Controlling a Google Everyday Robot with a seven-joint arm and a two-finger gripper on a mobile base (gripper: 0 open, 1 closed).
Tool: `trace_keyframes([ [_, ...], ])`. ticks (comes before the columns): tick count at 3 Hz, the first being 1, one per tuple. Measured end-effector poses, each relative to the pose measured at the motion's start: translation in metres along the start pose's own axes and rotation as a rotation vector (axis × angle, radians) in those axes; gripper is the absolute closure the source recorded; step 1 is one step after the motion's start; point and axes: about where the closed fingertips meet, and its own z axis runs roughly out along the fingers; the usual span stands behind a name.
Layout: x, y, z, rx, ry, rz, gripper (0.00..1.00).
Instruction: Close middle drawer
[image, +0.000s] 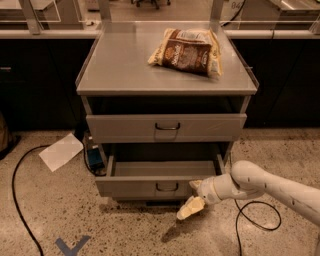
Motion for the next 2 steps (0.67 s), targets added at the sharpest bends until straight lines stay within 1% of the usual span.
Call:
trace_keyframes([
  [1, -0.0342, -0.0386, -0.0057, 0.015, -0.055, -0.017, 0.0],
  [2, -0.0342, -0.0386, -0.0057, 0.015, -0.055, -0.017, 0.0],
])
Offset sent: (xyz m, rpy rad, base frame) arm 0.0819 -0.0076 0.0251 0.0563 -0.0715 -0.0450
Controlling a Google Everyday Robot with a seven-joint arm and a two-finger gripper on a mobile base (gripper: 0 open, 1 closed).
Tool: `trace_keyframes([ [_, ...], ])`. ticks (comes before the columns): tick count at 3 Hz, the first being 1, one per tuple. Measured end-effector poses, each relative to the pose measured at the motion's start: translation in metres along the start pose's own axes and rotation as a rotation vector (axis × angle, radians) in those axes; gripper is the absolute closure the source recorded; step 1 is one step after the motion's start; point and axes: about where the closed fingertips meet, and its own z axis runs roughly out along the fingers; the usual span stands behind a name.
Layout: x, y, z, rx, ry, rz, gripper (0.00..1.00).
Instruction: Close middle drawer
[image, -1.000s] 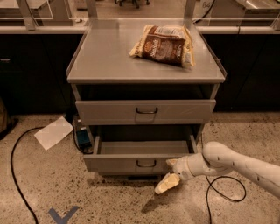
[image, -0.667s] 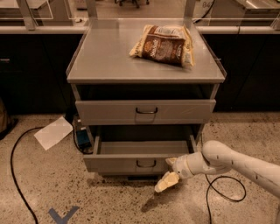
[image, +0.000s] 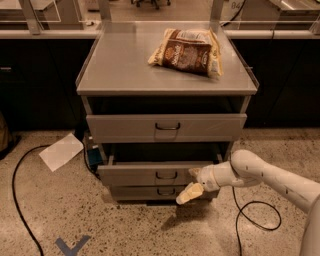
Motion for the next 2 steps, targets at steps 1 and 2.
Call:
trace_keyframes([
  [1, 0.003, -0.008, 0.008, -0.011, 0.001, 0.016, 0.0],
  [2, 0.001, -0.024, 0.02, -0.034, -0.009, 0.038, 0.0],
])
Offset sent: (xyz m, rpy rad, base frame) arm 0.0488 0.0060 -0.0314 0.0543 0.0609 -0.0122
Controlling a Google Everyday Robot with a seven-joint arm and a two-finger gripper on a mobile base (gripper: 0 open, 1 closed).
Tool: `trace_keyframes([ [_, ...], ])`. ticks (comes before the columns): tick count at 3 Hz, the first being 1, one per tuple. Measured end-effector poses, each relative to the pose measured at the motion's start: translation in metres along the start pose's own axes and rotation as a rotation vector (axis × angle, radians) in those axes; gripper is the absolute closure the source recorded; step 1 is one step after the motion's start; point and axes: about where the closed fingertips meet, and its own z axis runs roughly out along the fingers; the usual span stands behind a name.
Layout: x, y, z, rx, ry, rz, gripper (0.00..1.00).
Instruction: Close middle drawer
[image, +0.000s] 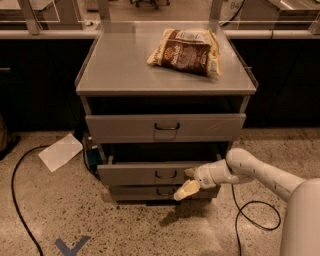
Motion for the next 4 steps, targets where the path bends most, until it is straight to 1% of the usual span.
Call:
trace_keyframes([
  [1, -0.009, -0.015, 0.0, 0.014, -0.032, -0.002, 0.0],
  [2, -0.021, -0.02, -0.011, 0.064, -0.063, -0.028, 0.0],
  [3, -0.021, -0.02, -0.011, 0.064, -0.063, -0.028, 0.0],
  [4, -0.019, -0.027, 0.001, 0.026, -0.052, -0.009, 0.0],
])
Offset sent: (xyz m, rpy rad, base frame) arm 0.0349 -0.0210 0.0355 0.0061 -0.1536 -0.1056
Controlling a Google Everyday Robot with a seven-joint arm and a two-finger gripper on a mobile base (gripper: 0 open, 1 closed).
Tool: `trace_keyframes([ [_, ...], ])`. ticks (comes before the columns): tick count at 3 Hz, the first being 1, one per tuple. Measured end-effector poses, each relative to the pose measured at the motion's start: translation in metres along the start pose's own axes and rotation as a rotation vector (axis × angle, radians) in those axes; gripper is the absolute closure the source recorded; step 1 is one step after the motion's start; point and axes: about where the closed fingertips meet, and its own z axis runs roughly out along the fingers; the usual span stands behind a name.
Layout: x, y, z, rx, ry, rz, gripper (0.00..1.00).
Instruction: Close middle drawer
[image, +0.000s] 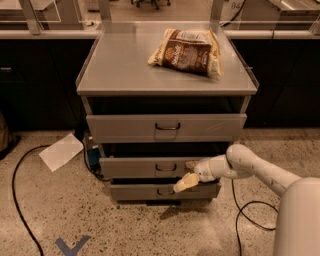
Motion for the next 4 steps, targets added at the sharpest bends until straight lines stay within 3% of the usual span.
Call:
trace_keyframes([
  [1, -0.0061, -0.0294, 0.0037, 0.009, 0.002, 0.028, 0.0],
  [4, -0.0106, -0.0295, 0.0046, 0.015, -0.028, 0.021, 0.0],
])
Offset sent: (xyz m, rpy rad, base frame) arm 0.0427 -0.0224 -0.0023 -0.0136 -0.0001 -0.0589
